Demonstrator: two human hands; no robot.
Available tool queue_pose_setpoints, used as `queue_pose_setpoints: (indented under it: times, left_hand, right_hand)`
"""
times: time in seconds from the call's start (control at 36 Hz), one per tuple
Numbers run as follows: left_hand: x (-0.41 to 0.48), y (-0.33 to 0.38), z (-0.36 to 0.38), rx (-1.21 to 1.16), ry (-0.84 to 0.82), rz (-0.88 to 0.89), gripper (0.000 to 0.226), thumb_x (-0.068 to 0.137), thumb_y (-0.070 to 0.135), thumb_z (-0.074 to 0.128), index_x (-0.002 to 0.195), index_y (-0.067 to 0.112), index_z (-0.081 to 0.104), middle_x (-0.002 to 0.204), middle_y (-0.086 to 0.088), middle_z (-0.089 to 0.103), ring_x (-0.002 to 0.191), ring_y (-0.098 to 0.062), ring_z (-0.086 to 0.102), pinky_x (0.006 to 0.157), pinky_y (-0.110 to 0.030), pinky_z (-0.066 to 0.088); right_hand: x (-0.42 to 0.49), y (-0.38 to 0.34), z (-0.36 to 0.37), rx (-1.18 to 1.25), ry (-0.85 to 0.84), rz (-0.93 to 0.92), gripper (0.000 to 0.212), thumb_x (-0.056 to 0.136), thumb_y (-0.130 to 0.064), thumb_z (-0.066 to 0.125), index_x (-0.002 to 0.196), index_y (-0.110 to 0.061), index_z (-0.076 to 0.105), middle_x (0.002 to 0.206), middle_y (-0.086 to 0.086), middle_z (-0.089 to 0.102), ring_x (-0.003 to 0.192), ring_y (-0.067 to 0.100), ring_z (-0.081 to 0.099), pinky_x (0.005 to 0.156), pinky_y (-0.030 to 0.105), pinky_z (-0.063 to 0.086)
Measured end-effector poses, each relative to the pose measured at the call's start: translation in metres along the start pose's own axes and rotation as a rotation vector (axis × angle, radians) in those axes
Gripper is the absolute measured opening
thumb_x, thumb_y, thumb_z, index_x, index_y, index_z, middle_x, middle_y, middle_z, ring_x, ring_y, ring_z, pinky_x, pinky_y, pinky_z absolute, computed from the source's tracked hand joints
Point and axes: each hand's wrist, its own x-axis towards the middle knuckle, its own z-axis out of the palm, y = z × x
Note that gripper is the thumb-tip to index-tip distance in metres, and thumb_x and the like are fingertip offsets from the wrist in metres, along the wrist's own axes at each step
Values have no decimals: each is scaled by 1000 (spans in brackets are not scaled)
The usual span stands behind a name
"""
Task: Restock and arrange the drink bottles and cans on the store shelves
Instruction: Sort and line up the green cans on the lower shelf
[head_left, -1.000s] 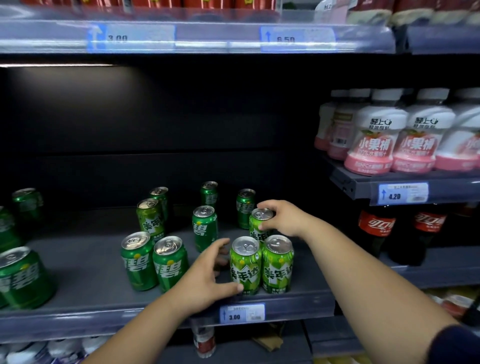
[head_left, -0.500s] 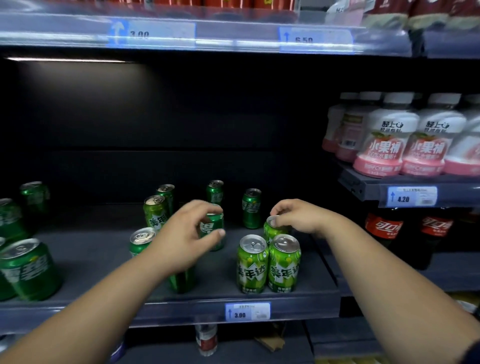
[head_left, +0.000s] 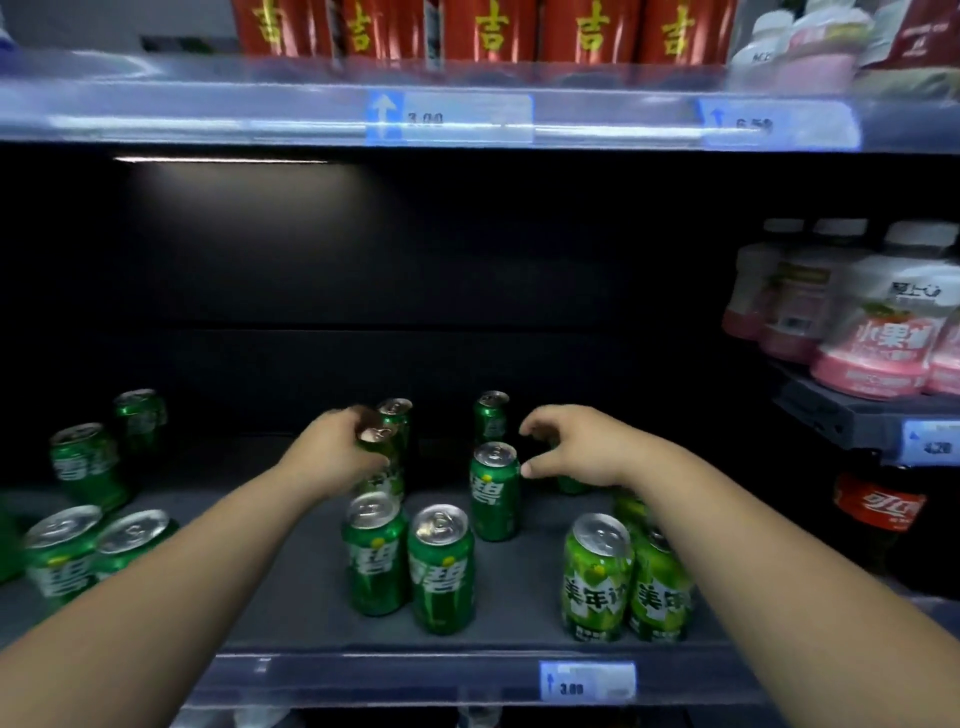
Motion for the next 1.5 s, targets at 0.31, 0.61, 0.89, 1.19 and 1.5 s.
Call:
queue_pose_setpoints:
  times: [0.31,0.61,0.89,1.19,1.5]
  left_hand:
    - [38,-39,11,-150,-139,-36,76,65,18,88,133,17,55,112,0,67,101,-17,64,87,-28,52]
    - [59,-46,26,-362,-202,16,60,61,-1,90,111,22,64,106,1,71,106,-21,68,96,-34,53]
    - [52,9,24,-160,-277,305,76,64,31,93,133,21,60,124,9,60,116,-11,58,98,-23,45]
    - [28,99,59,-78,-402,411,66,65,25,91,123,21,61,116,4,66,103,-12,63,89,-31,54]
    - [6,147,98,3,-510,425,58,66,23,90,116,19,61,110,2,63,99,-16,60,80,-29,49]
  right_hand:
    - [57,-68,39,-220,-81,-14,83,74,-41,83,147,-30,45,145,2,54,124,22,57,99,31,49]
    - [51,-55,34,-432,-154,112,74,78,-27,82,144,-31,50,141,4,56,120,26,58,96,34,51]
    - [37,-19,16,-410,-76,210,77,75,-35,82,144,-33,51,145,-2,54,124,23,56,99,33,50]
    - [-1,31,-1,-351,35,297,69,79,-46,80,143,-35,54,141,-1,59,124,24,59,98,35,51]
    - [-24,65,-17,-50,23,165,41,90,-32,74,130,-28,66,127,-5,66,116,16,61,97,30,48]
